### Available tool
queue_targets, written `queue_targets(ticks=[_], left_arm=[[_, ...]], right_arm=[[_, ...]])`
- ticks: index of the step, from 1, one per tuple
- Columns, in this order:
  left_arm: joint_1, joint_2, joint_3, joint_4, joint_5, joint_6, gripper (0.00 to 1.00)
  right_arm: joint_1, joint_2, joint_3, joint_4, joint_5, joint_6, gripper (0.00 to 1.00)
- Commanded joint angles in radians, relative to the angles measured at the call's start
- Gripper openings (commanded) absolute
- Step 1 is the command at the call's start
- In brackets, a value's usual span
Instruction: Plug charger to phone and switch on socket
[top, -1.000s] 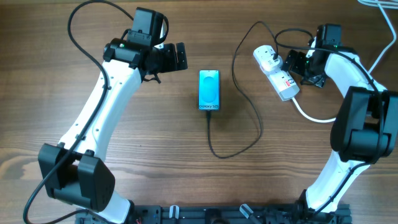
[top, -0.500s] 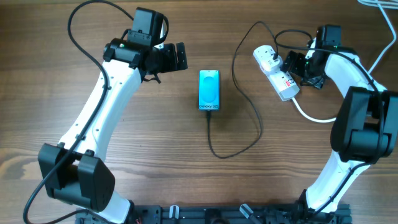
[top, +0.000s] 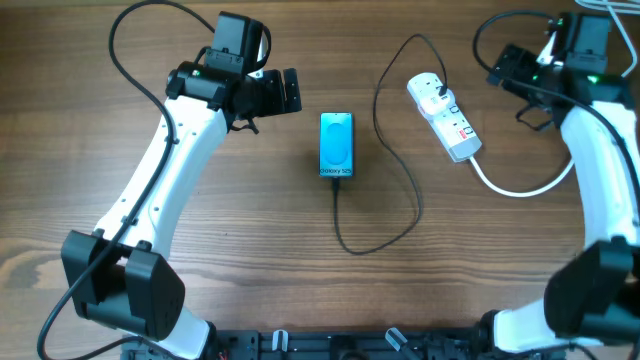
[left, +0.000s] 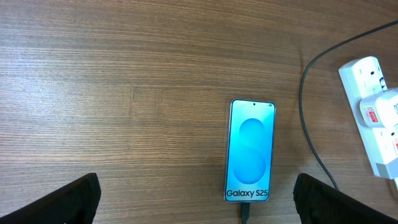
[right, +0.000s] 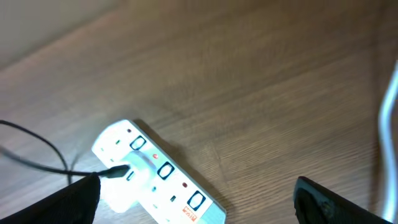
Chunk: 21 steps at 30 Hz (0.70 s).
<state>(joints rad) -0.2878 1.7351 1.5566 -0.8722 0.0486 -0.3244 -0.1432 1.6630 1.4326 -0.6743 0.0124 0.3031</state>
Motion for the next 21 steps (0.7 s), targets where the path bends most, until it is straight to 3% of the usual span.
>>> queue_targets(ticks=[1,8,13,21], left_arm=[[0.003,0.006,-0.001,0.000,-0.020,-0.009,1.00],[0.003,0.006,-0.001,0.000,-0.020,-0.009,1.00],[0.003,0.006,-0.001,0.000,-0.020,-0.009,1.00],[0.003,0.006,-0.001,0.000,-0.020,-0.009,1.00]], right_arm=[[-0.004,-0.058,0.002,-0.078,0.034,-0.010,1.00],[0.028,-0.398,-0.068,-0.210,0.041,-0.105,1.00],[0.042,-0.648,-0.187,-0.234,0.003,-0.048,1.00],[0.042,-0.835,-0.243,-0.521,-0.018,-0.037,1.00]])
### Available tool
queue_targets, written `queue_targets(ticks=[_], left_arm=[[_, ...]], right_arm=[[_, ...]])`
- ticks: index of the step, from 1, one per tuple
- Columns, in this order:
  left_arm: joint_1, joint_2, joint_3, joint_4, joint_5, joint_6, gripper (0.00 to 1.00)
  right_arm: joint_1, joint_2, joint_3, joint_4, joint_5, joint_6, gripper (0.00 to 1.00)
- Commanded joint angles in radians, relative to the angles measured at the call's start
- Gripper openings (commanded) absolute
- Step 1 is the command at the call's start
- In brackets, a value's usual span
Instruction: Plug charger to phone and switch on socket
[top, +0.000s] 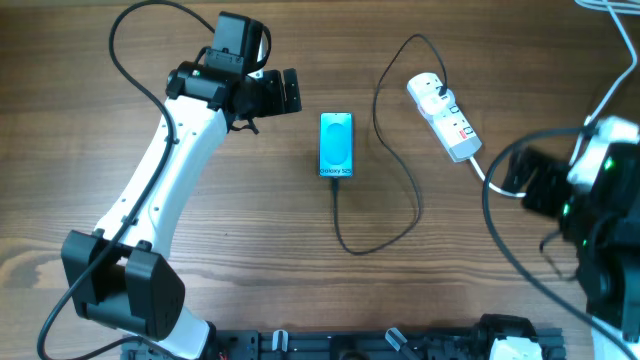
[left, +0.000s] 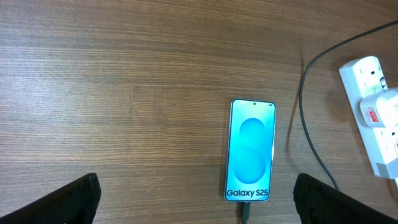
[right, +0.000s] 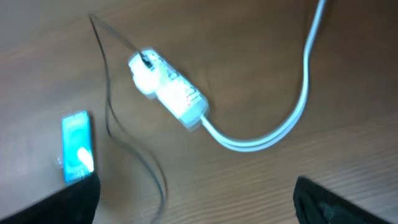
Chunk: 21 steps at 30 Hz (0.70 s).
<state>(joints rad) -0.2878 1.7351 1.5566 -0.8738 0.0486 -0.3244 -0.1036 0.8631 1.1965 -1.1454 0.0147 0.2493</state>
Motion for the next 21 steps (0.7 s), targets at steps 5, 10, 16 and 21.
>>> queue_targets(ticks=[5,10,16,21], left_arm=[[0.003,0.006,-0.001,0.002,-0.020,-0.009,1.00],[0.003,0.006,-0.001,0.002,-0.020,-0.009,1.00],[0.003,0.006,-0.001,0.002,-0.020,-0.009,1.00],[0.003,0.006,-0.001,0.002,-0.020,-0.009,1.00]], right_arm=[[0.002,-0.031,-0.007,-0.094,-0.020,0.016,1.00],[0.002,-0.004,-0.007,-0.100,-0.009,0.013,1.00],[0.002,0.018,-0.008,-0.095,-0.148,0.016,1.00],[0.005,-0.010,-0.032,-0.048,-0.148,-0.016,1.00]])
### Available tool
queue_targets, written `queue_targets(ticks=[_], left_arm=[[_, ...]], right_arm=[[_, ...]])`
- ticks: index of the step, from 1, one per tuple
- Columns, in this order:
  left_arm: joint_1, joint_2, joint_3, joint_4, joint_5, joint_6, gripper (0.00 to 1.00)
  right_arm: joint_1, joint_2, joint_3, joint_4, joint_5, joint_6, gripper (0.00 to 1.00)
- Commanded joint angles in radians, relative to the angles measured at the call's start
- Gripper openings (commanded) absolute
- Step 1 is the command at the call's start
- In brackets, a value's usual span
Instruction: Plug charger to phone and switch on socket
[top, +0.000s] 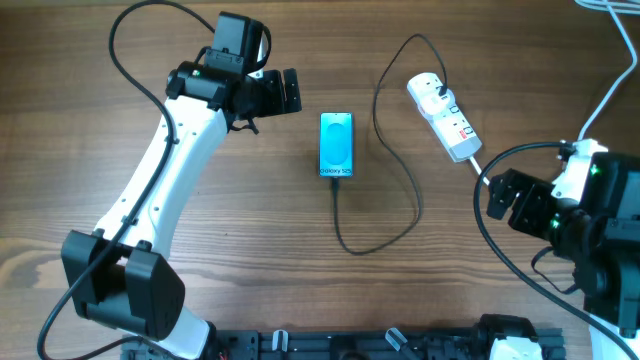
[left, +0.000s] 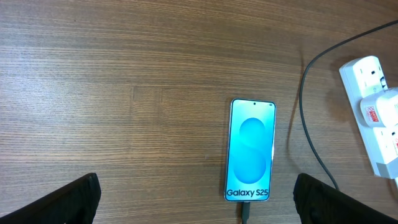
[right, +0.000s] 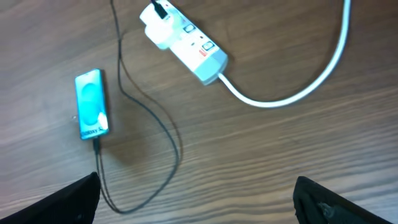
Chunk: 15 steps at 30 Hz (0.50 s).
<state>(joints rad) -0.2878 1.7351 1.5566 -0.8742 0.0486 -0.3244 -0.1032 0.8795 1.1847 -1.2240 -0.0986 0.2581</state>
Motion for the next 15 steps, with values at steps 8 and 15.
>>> queue_targets(ticks=[8,15], left_arm=[[0.003,0.006,-0.001,0.002,-0.020,-0.009,1.00],[0.003,0.006,-0.001,0.002,-0.020,-0.009,1.00]], right_arm=[[0.004,-0.349,-0.319,0.324,-0.038,-0.051,1.00],[0.018,-0.674,-0.634,0.587,-0.038,-0.077,1.00]])
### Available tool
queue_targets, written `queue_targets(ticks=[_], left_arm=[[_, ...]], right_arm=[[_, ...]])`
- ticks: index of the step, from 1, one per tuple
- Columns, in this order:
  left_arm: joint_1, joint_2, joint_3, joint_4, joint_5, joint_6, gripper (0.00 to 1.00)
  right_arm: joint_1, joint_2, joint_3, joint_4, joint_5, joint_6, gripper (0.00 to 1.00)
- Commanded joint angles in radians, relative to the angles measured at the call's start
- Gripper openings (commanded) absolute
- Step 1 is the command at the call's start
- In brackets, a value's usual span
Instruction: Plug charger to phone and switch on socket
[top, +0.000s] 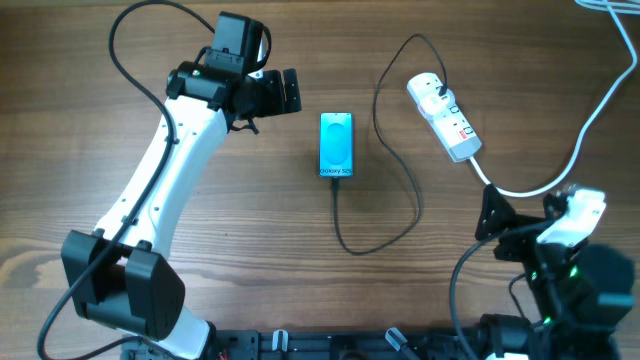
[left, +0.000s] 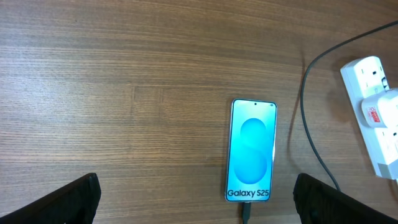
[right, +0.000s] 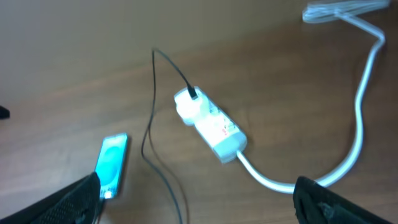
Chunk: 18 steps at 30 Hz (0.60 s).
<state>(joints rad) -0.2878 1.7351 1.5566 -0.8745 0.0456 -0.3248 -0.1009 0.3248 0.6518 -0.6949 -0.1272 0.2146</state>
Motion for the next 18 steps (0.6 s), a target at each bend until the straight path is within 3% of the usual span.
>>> queue_targets(ticks=[1,9,18], left_arm=[[0.003,0.006,-0.001,0.002,-0.017,-0.008,1.00],[0.003,0.006,-0.001,0.002,-0.017,-0.008,1.00],[0.003,0.006,-0.001,0.002,-0.017,-0.008,1.00]], right_arm=[[0.023,-0.157,-0.134,0.085,-0.009,-0.039,1.00],[0.033,-0.323,-0.369,0.363,-0.010,-0.058,1.00],[0.074,-0.321,-0.569,0.686,-0.009,-0.059,1.00]])
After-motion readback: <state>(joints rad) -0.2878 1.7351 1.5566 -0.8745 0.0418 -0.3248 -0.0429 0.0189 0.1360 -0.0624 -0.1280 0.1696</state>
